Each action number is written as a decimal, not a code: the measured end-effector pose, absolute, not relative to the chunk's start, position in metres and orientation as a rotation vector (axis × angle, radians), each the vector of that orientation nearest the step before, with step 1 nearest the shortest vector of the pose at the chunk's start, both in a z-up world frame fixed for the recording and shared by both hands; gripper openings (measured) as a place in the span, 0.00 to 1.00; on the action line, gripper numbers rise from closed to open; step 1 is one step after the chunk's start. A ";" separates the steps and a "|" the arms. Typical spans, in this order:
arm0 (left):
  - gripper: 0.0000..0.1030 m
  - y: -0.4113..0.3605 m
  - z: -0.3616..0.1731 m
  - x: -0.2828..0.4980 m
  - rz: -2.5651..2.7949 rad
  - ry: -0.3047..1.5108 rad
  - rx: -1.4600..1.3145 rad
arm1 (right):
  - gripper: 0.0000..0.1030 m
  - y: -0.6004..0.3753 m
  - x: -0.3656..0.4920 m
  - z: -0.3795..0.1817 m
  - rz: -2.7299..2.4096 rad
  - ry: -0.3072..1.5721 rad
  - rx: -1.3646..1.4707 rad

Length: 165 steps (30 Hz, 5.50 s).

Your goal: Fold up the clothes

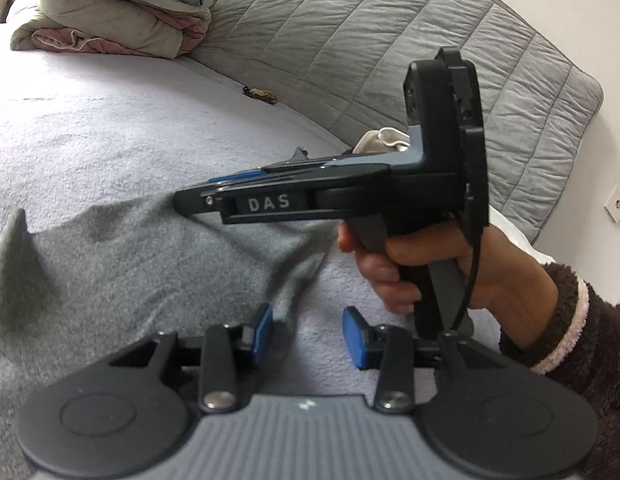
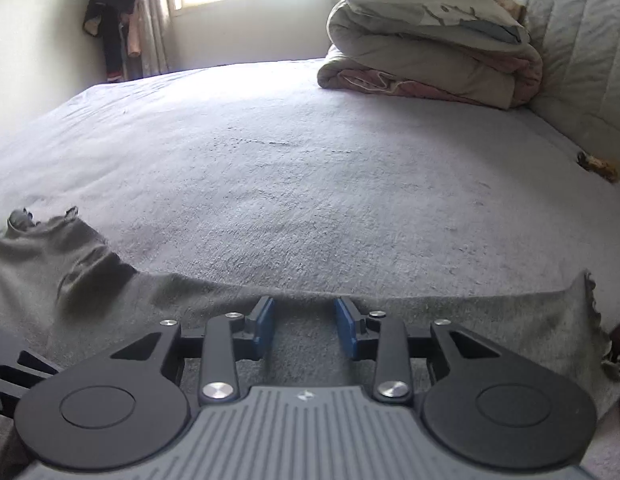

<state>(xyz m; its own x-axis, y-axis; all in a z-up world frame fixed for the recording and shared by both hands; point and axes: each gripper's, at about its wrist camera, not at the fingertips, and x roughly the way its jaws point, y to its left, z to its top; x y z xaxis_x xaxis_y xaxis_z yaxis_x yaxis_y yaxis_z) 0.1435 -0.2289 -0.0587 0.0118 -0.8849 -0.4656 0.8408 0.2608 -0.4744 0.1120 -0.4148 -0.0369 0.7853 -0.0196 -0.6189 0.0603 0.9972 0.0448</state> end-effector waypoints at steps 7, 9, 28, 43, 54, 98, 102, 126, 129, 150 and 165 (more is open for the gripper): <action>0.45 -0.223 -0.052 0.146 -1.348 0.763 -0.110 | 0.37 -0.404 0.098 -0.015 -0.069 0.680 0.041; 0.45 -0.221 -0.050 0.147 -1.339 0.757 -0.129 | 0.37 -0.399 0.095 -0.002 -0.086 0.674 0.031; 0.59 -0.060 0.089 0.111 -0.856 0.662 -0.067 | 0.54 -0.323 -0.008 0.095 -0.042 0.547 0.201; 0.64 0.067 0.035 0.027 -0.571 0.759 -0.075 | 0.55 -0.203 -0.034 0.031 0.186 0.680 0.102; 0.64 0.131 0.014 0.001 -0.475 0.743 -0.084 | 0.53 -0.089 -0.073 -0.033 0.428 0.696 -0.245; 0.64 0.071 -0.029 0.038 -0.638 0.687 -0.051 | 0.51 -0.182 -0.010 -0.028 0.187 0.653 0.047; 0.66 0.065 -0.043 0.029 -0.648 0.664 0.051 | 0.54 -0.193 -0.002 -0.039 0.205 0.645 0.061; 0.75 0.086 -0.026 0.010 -0.607 0.650 0.029 | 0.56 -0.203 -0.004 -0.032 0.108 0.673 0.030; 0.76 0.080 -0.026 0.016 -0.590 0.649 0.019 | 0.57 -0.204 0.000 -0.035 0.096 0.667 0.035; 0.77 0.046 -0.034 0.040 -0.583 0.692 0.010 | 0.60 -0.227 0.010 -0.033 0.041 0.664 0.068; 0.78 0.044 -0.039 0.040 -0.580 0.681 0.047 | 0.60 -0.240 0.011 -0.030 0.009 0.674 0.094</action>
